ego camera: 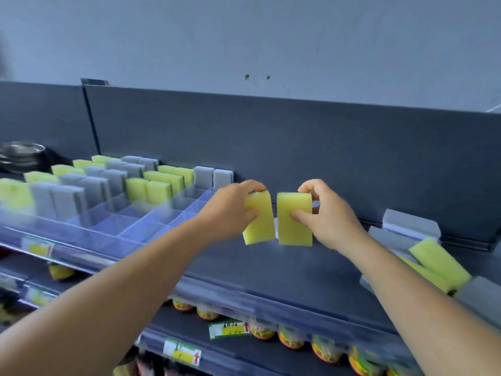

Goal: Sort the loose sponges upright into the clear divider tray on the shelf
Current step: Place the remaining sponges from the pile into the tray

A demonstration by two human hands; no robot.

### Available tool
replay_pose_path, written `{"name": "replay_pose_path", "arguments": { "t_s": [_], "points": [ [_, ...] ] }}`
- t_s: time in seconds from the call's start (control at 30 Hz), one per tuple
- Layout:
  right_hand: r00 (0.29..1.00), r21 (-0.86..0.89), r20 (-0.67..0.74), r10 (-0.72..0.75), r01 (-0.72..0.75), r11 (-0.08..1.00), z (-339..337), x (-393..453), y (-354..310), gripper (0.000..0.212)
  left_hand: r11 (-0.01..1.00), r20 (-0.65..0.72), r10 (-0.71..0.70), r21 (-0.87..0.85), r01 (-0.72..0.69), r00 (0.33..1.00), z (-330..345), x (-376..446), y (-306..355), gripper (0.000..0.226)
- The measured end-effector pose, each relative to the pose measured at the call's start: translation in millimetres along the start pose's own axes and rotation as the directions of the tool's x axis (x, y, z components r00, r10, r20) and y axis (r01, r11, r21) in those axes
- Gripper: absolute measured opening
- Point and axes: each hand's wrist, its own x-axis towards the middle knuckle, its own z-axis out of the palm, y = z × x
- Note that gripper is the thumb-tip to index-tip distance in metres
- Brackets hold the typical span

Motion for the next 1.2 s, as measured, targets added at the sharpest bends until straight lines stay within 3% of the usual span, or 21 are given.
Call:
{"name": "replay_pose_path", "arguments": {
  "t_s": [0.2,0.33,0.57,1.0,1.2],
  "points": [
    [0.999,0.057,0.004,-0.053,0.053,0.997,58.4,3.3,-67.8,0.025,0.999,-0.022,-0.045,0.020,0.045,0.999,-55.1,-24.7,-63.7,0.048],
    [0.996,0.068,-0.002,-0.094,0.094,0.993,96.3,6.9,-109.7,0.035,0.998,-0.043,-0.024,0.049,0.026,0.999,-89.8,-36.0,-106.1,0.044],
    [0.990,0.101,-0.044,-0.134,0.138,0.985,144.4,14.4,-160.9,0.030,0.993,-0.107,0.005,0.118,0.008,0.994,-135.7,-45.8,-163.6,0.042],
    [0.978,0.090,0.002,-0.208,0.207,0.974,213.5,84.0,-189.3,0.035,0.964,-0.127,-0.061,0.248,0.092,0.990,-174.4,3.5,-246.1,0.043],
    [0.978,0.043,0.079,-0.193,0.190,0.981,246.1,116.9,-185.3,0.034,0.950,-0.018,-0.092,0.299,0.093,0.996,-169.2,31.0,-270.1,0.039]
  ]
}}
